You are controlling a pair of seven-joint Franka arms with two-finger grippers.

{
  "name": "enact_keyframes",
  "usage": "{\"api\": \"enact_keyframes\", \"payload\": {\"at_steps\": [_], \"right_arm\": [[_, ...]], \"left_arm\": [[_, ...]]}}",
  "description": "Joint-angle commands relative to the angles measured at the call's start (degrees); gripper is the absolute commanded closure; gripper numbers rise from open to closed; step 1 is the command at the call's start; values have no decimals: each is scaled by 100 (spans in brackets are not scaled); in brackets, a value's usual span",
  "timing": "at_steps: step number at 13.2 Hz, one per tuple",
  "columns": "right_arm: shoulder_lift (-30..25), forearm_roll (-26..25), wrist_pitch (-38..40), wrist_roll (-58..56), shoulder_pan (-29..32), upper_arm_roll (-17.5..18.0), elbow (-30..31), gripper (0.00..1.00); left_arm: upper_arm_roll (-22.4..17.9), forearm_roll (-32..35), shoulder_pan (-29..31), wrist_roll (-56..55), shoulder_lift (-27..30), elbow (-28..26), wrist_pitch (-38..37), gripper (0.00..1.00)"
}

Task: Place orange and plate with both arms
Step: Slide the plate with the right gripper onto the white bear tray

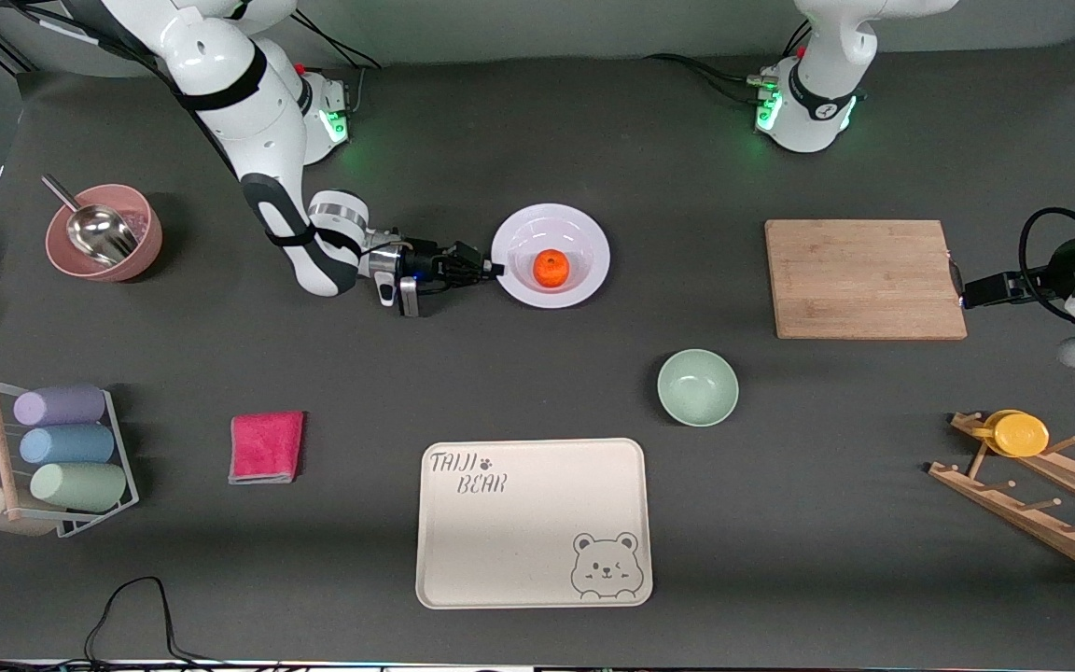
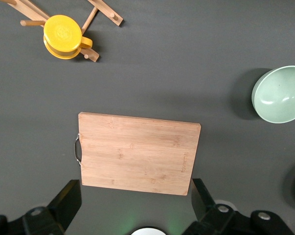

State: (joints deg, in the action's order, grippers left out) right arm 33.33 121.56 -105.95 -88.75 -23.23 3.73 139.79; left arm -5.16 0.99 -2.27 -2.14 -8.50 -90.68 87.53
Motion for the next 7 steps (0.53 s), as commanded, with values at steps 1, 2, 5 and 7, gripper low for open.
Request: {"api": "enact_keyframes", "payload": {"at_steps": [1, 2, 5, 7], "right_arm": [[-842, -717, -40, 1039, 405, 40, 30, 100], [-1116, -1165, -40, 1452, 615, 31, 30, 100], [-2064, -2292, -40, 2858, 1108, 22, 22, 100], [-2671, -2698, -49, 3746, 1206, 22, 13, 100]], "left_arm": [[-20, 15, -28, -15, -56, 129, -130, 0], [-20, 15, -37, -23, -56, 129, -130, 0], [-20, 15, -37, -15, -56, 147, -122, 0], [-20, 15, -46, -24, -56, 138, -122, 0]]}}
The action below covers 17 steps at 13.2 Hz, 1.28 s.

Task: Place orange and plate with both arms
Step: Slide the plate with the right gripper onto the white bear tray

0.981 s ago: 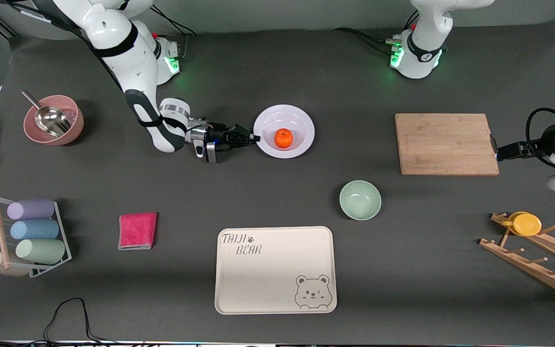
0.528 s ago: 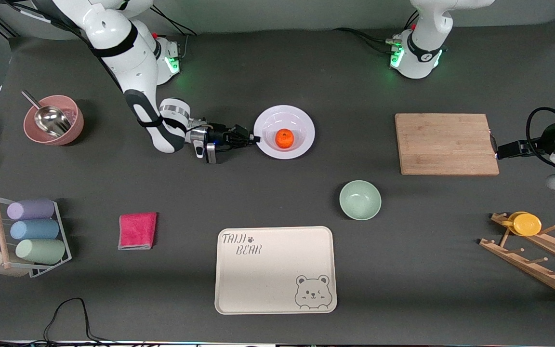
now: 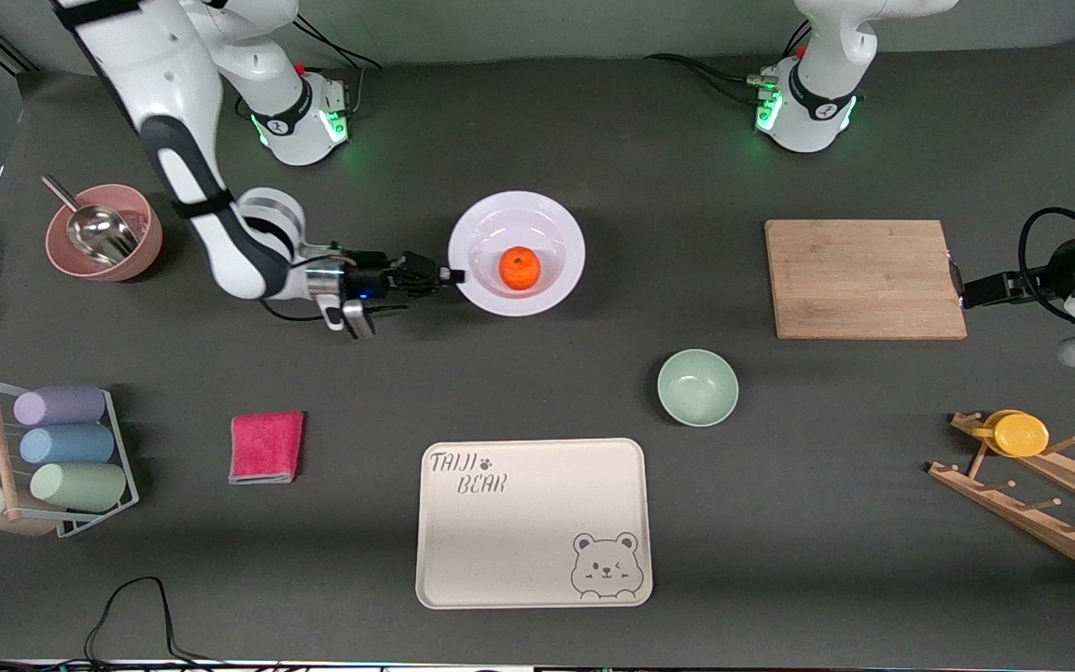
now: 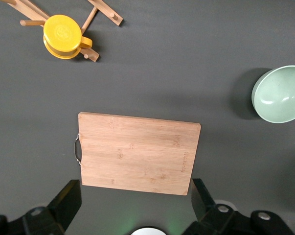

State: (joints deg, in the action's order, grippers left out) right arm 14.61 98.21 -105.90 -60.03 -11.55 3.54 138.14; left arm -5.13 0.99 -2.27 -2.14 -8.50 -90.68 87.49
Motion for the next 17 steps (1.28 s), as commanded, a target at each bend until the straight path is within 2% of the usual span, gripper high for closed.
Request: {"api": "enact_keyframes", "payload": {"at_steps": [1, 3, 5, 8, 13, 15, 17], "right_arm": [[-1019, -417, -54, 1175, 65, 42, 152, 100], [-1153, -417, -54, 1458, 83, 42, -14, 100], [-926, -513, -54, 1651, 92, 33, -539, 100], [187, -760, -62, 1888, 127, -28, -2093, 100], [2481, -690, -106, 2292, 136, -142, -5010, 100], [3194, -690, -141, 2687, 136, -186, -6048, 100], [3827, -698, -526, 3048, 118, -195, -7007, 100]], "left_arm": [[-24, 15, -45, -24, -64, 138, -118, 0], [-24, 15, -45, -24, -64, 138, -118, 0], [-24, 24, -45, -32, -64, 129, -135, 0], [-24, 24, -45, -24, -64, 129, -153, 0], [-24, 24, -45, -41, -100, 129, -153, 0], [-24, 24, -45, -41, -108, 129, -144, 0], [-24, 24, -45, -41, -108, 138, -153, 0]]}}
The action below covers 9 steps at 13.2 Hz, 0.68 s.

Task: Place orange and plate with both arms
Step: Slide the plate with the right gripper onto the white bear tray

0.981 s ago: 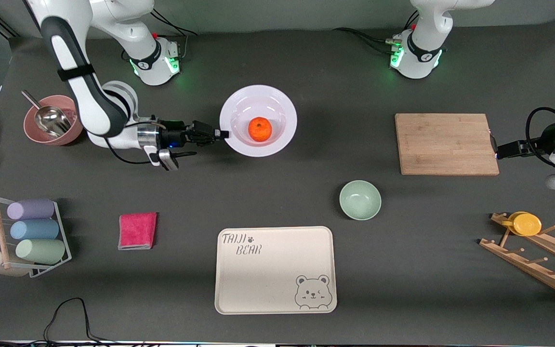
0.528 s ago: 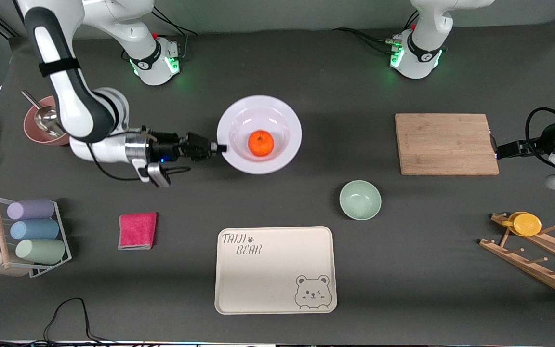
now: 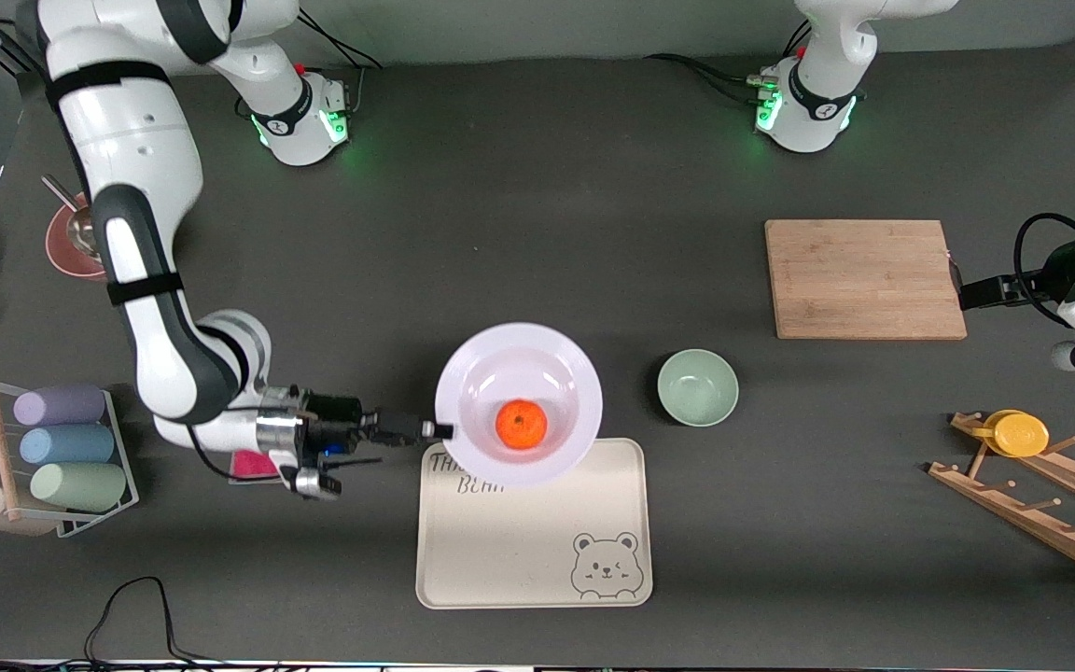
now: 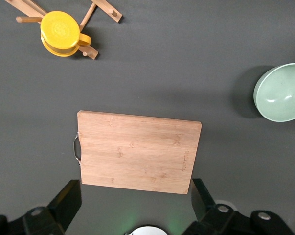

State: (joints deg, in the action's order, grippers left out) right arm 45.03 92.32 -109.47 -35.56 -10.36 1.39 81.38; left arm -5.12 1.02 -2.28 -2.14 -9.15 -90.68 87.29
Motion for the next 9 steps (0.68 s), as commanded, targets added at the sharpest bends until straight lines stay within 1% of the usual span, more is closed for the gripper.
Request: {"api": "enact_keyframes", "payload": {"at_steps": [1, 3, 4, 5, 7, 9], "right_arm": [[1067, -118, -372, 795, -27, 19, -1814, 100], [1586, -126, -636, 1007, -106, 19, -2614, 100], [1780, -127, -751, 1016, -115, 19, -2871, 100], [1877, -127, -821, 981, -115, 28, -2960, 100], [1922, -127, -839, 911, -168, 37, -2926, 100], [2062, -135, -988, 605, -194, 37, -2856, 100]], "left_arm": [[-24, 21, -44, -41, -43, 130, -133, 0], [-24, 21, -44, -41, -43, 130, -133, 0], [-24, 21, -44, -41, -43, 130, -142, 0], [-24, 21, -44, -41, -43, 130, -142, 0], [-24, 21, -44, -41, -34, 130, -142, 0], [-24, 21, -44, -41, -34, 130, -142, 0]]}}
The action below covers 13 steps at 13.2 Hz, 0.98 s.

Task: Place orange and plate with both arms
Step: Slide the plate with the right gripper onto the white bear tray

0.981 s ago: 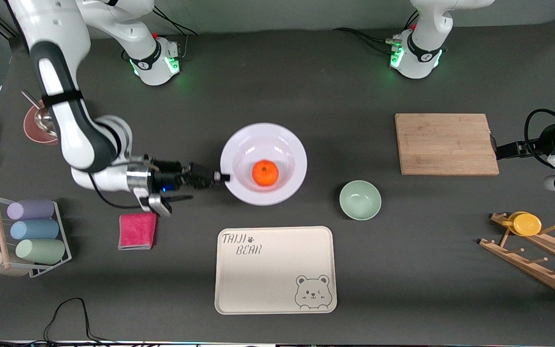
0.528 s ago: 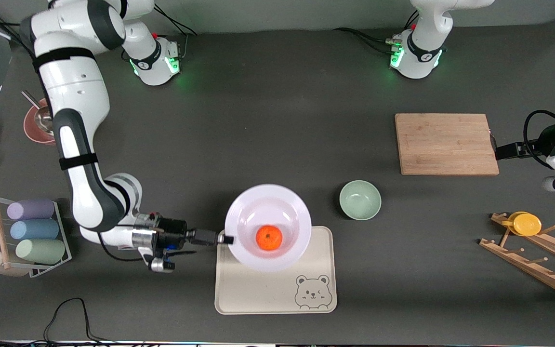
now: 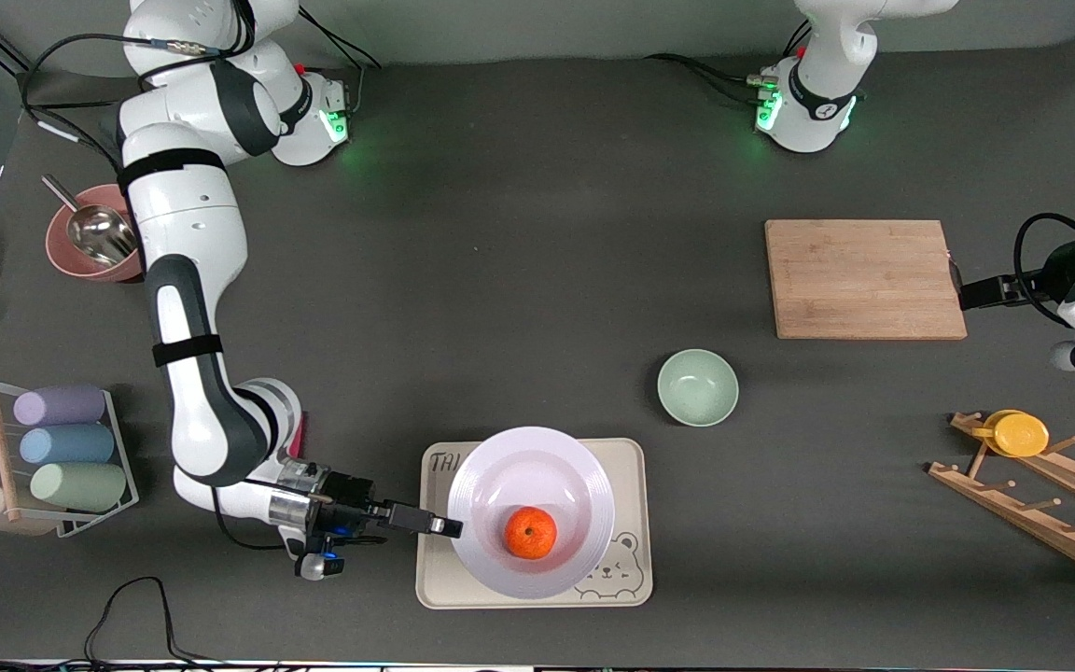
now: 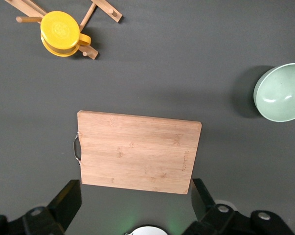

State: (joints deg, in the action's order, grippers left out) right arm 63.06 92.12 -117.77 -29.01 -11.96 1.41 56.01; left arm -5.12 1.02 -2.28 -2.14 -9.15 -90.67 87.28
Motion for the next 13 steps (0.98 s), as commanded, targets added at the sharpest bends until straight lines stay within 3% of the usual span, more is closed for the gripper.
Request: {"api": "enact_keyframes", "payload": {"at_steps": [1, 13], "right_arm": [[286, -98, -246, -191, -35, 35, -162, 100], [830, -89, -756, -807, -123, 52, 59, 100]], "left_arm": [[-24, 21, -44, -41, -34, 137, -149, 0], [-7, -49, -123, -111, -17, 155, -193, 0]]}}
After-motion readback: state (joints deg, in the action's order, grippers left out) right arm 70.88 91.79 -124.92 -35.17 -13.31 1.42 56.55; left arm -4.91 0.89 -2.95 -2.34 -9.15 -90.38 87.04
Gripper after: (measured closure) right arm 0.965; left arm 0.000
